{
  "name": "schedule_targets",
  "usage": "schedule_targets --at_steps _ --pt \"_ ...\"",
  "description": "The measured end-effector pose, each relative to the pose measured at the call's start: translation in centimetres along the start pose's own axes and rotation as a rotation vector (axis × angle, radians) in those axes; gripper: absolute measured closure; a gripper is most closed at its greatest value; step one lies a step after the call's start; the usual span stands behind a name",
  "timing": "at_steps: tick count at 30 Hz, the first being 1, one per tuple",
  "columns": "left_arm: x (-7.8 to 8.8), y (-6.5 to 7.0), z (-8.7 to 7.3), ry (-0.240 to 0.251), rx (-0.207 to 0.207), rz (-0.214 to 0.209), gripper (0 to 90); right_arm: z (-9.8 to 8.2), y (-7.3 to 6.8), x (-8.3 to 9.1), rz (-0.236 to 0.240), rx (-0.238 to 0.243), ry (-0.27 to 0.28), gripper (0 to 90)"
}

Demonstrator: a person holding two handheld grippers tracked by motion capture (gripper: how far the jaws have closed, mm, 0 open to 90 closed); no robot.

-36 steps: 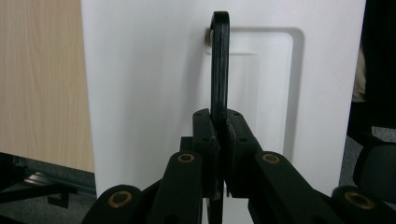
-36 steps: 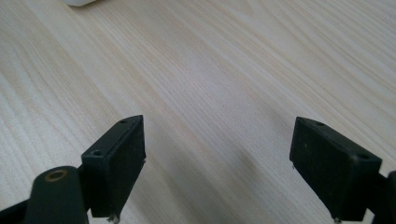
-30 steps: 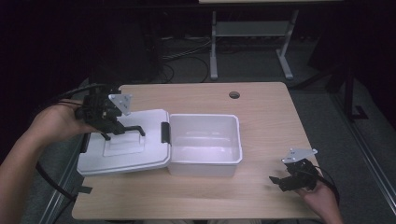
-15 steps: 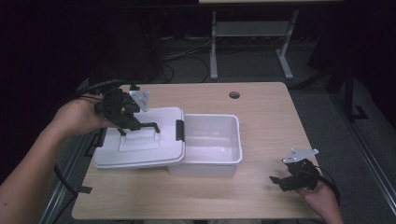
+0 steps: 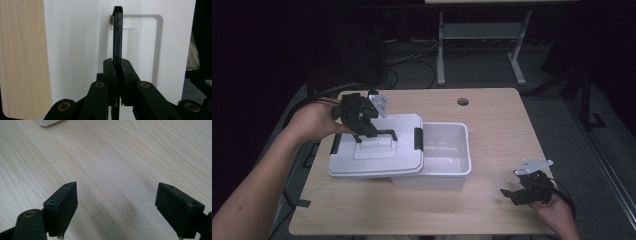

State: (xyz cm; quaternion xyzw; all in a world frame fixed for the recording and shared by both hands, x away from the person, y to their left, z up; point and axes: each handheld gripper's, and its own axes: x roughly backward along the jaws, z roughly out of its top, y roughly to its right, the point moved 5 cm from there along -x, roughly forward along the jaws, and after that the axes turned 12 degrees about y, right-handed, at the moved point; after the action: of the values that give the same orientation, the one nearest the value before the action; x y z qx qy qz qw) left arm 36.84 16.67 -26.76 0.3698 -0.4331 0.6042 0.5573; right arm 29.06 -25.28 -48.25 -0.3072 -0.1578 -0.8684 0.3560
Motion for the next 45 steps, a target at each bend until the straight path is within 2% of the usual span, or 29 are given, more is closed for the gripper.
schedule_targets --at_steps 13,19,21,45 --pt "-0.5 -0.4 1.3 0.004 -0.013 -0.003 84.9 0.0 -0.1 0.1 0.006 -0.003 0.003 17.7" --pt "-0.8 -0.6 2.3 0.010 -0.023 -0.005 84.9 0.0 0.0 0.2 0.005 -0.002 0.006 17.7" --pt "-0.9 -0.7 2.7 0.010 -0.032 -0.008 84.8 0.0 0.1 0.2 0.004 0.012 0.002 17.7" --pt "-3.0 -1.5 6.5 0.033 -0.071 -0.027 84.9 0.0 0.1 0.5 0.004 -0.006 0.016 17.7"
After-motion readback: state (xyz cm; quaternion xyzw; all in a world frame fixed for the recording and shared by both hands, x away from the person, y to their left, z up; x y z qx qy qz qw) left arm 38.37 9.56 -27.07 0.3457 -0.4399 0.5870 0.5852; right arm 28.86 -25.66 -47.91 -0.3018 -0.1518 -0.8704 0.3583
